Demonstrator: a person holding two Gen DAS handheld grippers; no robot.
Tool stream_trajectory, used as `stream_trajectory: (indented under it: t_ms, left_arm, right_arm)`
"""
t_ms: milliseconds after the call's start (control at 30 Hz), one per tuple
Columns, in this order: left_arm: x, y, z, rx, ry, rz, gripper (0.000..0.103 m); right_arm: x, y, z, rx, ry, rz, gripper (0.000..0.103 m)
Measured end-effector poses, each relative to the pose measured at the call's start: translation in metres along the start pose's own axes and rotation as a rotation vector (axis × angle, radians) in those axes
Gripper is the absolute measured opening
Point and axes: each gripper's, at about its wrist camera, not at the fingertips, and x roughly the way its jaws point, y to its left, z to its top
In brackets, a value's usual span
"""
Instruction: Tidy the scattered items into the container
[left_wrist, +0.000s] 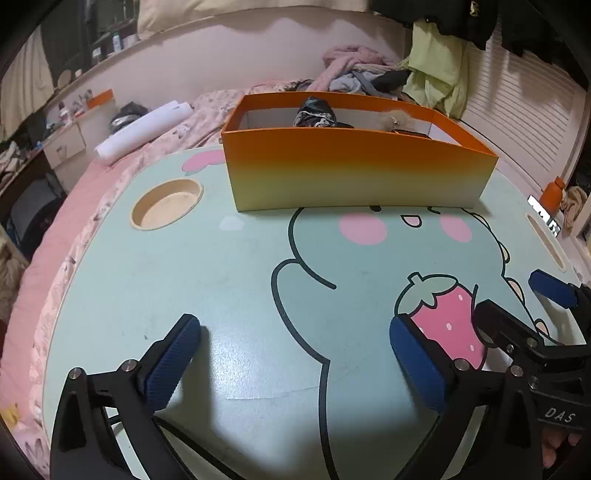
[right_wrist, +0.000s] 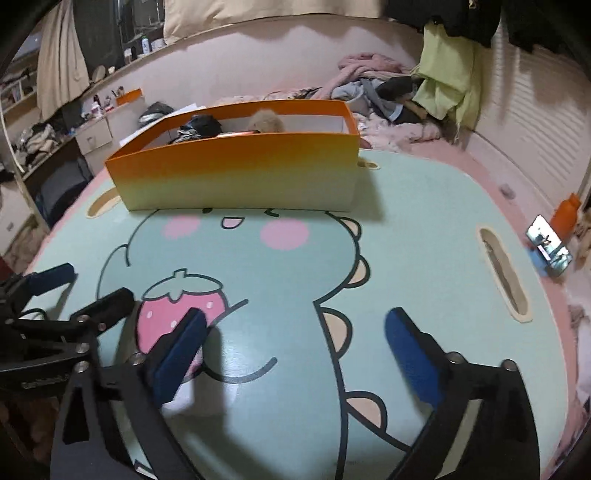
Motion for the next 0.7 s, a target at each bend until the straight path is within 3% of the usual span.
stream_trajectory:
  t_ms: [700]
  left_arm:
    - [0.0016, 0.0042, 0.0010, 0.006, 0.009, -0.005, 0.103]
  right_arm:
    - [-0.0016, 0.0044, -0.0029, -0.025, -0.005, 0.020, 0.101]
